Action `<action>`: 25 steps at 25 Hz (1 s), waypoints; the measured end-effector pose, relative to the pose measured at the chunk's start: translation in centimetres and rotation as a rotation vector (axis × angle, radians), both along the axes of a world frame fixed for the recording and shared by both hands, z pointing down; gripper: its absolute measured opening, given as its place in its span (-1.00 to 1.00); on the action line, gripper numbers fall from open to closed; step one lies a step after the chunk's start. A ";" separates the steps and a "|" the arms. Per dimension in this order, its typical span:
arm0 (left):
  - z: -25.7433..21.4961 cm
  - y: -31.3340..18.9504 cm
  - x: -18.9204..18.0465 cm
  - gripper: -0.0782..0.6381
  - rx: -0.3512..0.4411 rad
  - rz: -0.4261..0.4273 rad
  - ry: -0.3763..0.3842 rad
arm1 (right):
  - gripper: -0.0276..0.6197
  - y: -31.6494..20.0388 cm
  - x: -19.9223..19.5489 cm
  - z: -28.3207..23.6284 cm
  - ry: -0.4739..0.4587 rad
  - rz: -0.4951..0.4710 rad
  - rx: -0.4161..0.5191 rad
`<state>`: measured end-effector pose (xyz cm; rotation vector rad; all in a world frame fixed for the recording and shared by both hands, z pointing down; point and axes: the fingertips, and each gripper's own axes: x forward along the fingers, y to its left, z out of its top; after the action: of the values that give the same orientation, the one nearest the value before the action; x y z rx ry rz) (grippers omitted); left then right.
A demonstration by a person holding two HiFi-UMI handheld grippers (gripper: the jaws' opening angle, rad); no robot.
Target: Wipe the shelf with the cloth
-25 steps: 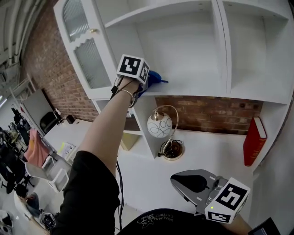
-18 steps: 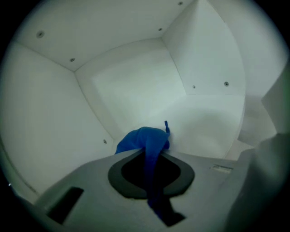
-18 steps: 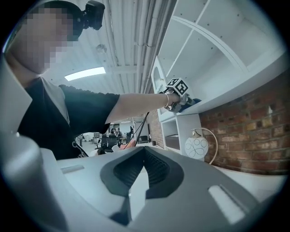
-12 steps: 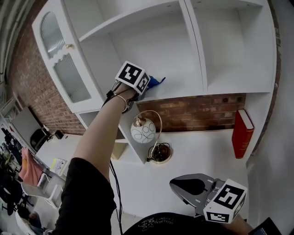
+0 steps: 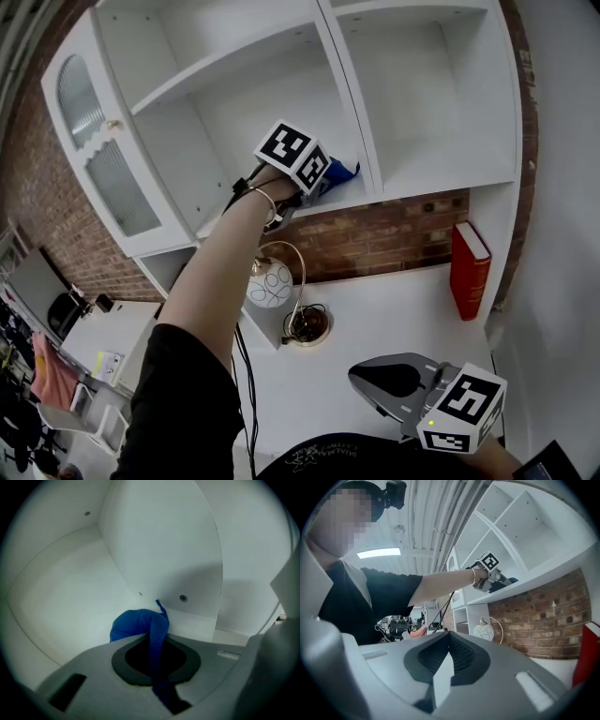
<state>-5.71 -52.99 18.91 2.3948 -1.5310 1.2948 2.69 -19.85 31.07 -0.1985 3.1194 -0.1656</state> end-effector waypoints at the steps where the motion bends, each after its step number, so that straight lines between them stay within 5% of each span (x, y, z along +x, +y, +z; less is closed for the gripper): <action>1: 0.0 -0.2 0.8 -0.75 0.002 0.010 0.009 | -0.89 -0.1 0.2 0.0 0.001 0.007 0.003; 9: -0.2 -0.8 5.0 -0.75 -0.001 0.089 0.114 | -0.89 -0.7 0.4 -1.2 0.016 0.039 0.041; 15: -2.4 0.6 4.2 -0.73 0.194 0.181 0.112 | -0.89 0.2 -2.3 -1.9 0.040 -0.032 0.106; 17: -4.5 1.3 0.8 -0.73 0.274 0.114 0.111 | -0.89 0.9 -3.6 -1.8 0.063 -0.079 0.121; 20: -6.6 2.5 -7.6 -0.72 0.337 -0.071 0.012 | -0.89 1.3 -4.7 -1.6 0.071 -0.123 0.115; 25: -4.5 6.1 -19.7 -0.72 0.228 -0.345 -0.190 | -0.89 1.3 -6.0 -1.5 0.059 -0.170 0.075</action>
<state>-25.39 -46.88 14.40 2.0331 -2.1352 1.3624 -3.31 -18.54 29.60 0.0641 3.1923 -0.0441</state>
